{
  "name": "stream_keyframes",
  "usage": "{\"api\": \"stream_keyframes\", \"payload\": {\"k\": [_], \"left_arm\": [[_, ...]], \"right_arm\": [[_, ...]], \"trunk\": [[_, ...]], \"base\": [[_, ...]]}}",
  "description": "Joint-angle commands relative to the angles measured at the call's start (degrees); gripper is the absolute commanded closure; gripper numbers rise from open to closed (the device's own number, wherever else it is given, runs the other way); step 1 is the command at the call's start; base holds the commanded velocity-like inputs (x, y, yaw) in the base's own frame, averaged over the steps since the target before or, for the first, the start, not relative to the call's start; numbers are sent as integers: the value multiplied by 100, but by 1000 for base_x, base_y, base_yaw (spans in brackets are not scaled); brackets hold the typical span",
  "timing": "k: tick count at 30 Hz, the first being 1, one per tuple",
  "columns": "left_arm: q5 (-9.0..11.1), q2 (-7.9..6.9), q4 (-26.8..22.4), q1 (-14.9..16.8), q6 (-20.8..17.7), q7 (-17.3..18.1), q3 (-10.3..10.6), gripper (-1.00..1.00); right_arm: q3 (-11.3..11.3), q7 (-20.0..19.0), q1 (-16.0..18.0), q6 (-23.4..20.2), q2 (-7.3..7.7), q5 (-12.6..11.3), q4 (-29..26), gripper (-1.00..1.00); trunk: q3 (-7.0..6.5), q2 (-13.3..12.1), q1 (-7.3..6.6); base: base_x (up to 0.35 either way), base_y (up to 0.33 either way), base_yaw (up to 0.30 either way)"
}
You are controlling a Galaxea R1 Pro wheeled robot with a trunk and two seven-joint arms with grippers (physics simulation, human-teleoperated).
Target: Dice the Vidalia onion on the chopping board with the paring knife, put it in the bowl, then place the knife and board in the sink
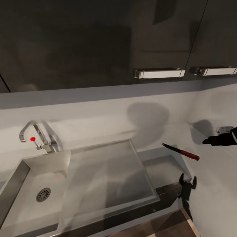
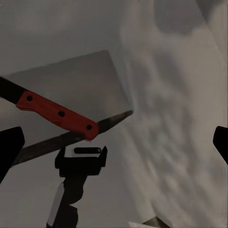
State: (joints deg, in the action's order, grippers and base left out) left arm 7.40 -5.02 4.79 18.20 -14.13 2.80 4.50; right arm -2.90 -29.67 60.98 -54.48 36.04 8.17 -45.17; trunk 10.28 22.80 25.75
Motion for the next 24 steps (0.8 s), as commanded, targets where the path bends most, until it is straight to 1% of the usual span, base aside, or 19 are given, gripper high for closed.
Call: {"api": "stream_keyframes", "payload": {"k": [1, 2, 4, 6, 8, 9, 10, 12, 15, 19, 22, 24], "left_arm": [[59, 5, 11, 8, -9, 24, 50, -100], [59, 10, 12, 8, -7, 22, 50, -100], [59, 13, 12, 8, -7, 21, 51, -100], [59, 16, 13, 8, -5, 19, 51, -100], [59, 18, 8, 8, -4, 19, 51, -100], [58, 23, 6, 8, -3, 19, 51, -100], [59, 30, 5, 8, -3, 19, 51, -100], [57, 64, 5, 8, -3, 13, 51, -100], [57, 86, 4, 8, -3, 11, 51, -100], [59, 106, 4, 8, -2, 10, 51, -100], [58, 107, 4, 8, -2, 3, 49, -100], [57, 107, 4, 8, -2, 2, 47, -100]], "right_arm": [[-43, -53, 8, 25, -34, 62, 1, -100], [-92, -54, 7, 102, -79, 62, 3, -100], [-177, -55, 8, 218, -122, 62, 5, -100], [-467, -74, 9, 474, -177, 62, 7, -100], [-793, -196, 10, 639, -199, 57, 4, -100], [-946, -396, 9, 726, -205, 53, 2, -100], [-1004, -568, 9, 779, -206, 53, -1, -100], [-1066, -1027, 10, 900, -202, 66, -7, -100], [-1077, -1283, 10, 975, -193, 74, -8, -100], [-1075, -1435, 8, 1080, -180, 73, -6, -100], [-1085, -1487, 3, 1338, -158, 75, 1, -100], [-1083, -1491, 2, 1388, -144, 76, 32, -100]], "trunk": [[12, 12, 4], [12, 12, 4], [12, 12, 4], [12, 12, 4], [12, 12, 4], [12, 12, 4], [12, 12, 4], [12, 12, 4], [12, 12, 4], [12, 12, 4], [12, 12, 4], [12, 12, 4]], "base": [[11, 0, 0], [7, 0, 0], [5, 0, 0], [2, 0, 0], [1, 0, 0], [0, 0, 0], [0, 0, 0], [0, 0, 0], [0, 0, 0], [0, 0, 0], [0, 0, 0], [0, 0, 0]]}}
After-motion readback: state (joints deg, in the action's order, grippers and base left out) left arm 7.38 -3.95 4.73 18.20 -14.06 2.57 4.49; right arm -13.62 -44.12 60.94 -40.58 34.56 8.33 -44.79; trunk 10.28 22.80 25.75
